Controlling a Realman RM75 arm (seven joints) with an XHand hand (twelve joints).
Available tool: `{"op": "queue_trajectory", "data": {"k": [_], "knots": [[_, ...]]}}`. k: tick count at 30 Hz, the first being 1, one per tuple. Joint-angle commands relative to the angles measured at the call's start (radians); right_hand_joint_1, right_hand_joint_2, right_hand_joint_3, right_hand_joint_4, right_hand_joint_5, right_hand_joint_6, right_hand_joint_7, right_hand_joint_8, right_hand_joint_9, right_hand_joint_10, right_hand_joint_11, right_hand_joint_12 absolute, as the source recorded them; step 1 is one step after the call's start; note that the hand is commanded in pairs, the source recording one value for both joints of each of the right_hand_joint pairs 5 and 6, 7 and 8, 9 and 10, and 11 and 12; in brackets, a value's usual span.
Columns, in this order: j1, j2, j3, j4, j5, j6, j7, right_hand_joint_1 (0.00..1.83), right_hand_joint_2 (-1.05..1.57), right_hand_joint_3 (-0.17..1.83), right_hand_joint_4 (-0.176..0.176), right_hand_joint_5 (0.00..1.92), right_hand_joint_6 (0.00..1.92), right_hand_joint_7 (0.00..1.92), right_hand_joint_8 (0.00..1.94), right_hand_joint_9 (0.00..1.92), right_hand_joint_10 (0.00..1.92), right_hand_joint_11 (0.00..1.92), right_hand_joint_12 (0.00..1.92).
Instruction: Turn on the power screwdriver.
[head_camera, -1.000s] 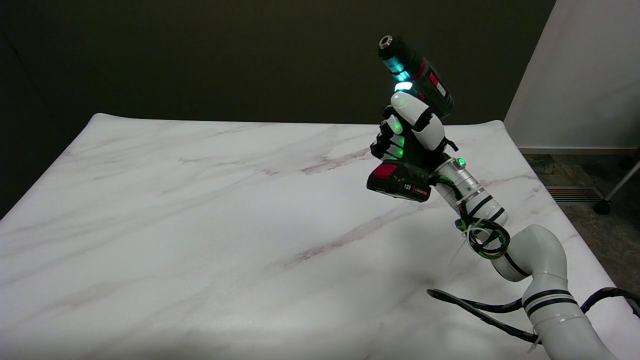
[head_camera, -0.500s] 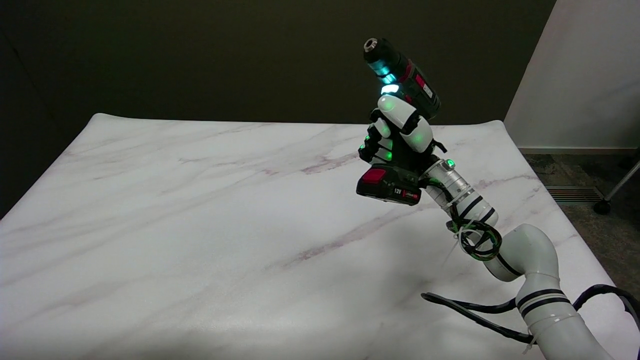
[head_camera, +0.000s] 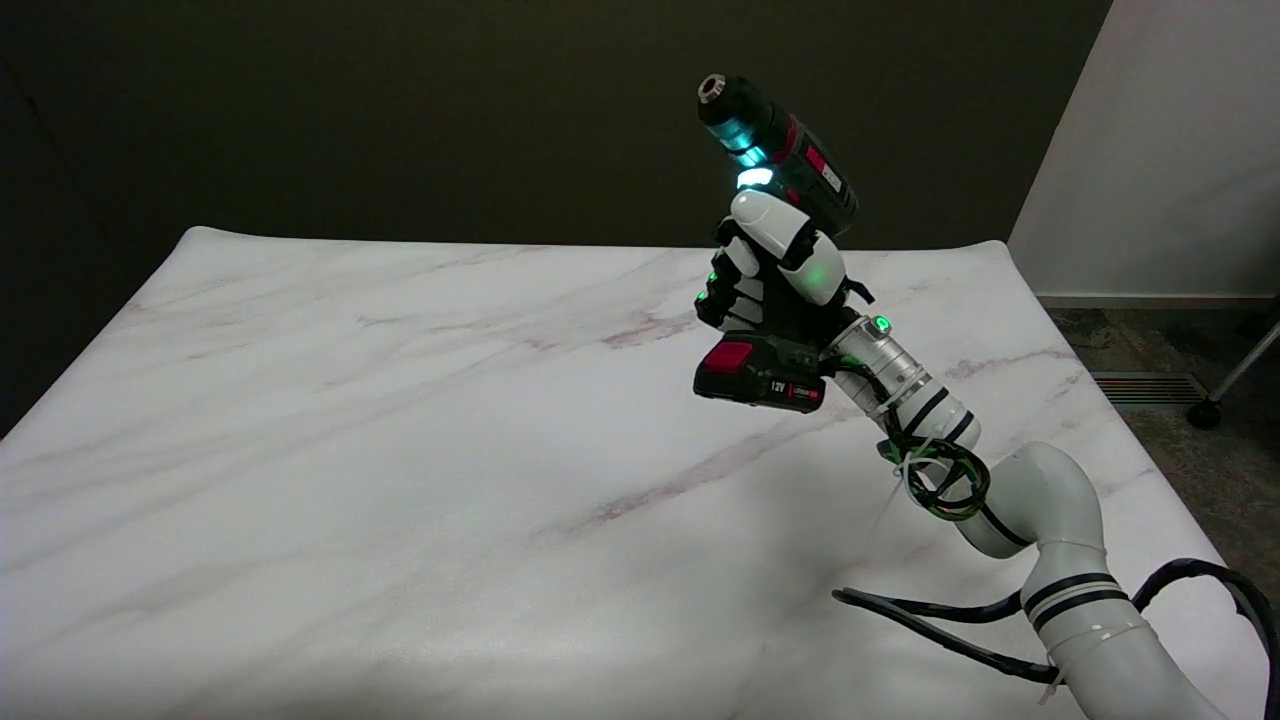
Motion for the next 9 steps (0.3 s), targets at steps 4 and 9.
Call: {"op": "queue_trajectory", "data": {"k": [4,9], "knots": [[0.002,0.011,-0.030,0.012,-0.010,0.008,0.000,1.05,1.57,1.60,0.061,1.92,1.92,1.92,1.92,1.92,1.92,1.92,1.92],[0.002,0.012,-0.028,0.011,-0.011,0.019,0.000,1.05,1.57,1.60,0.060,1.92,1.92,1.92,1.92,1.92,1.92,1.92,1.92]]}}
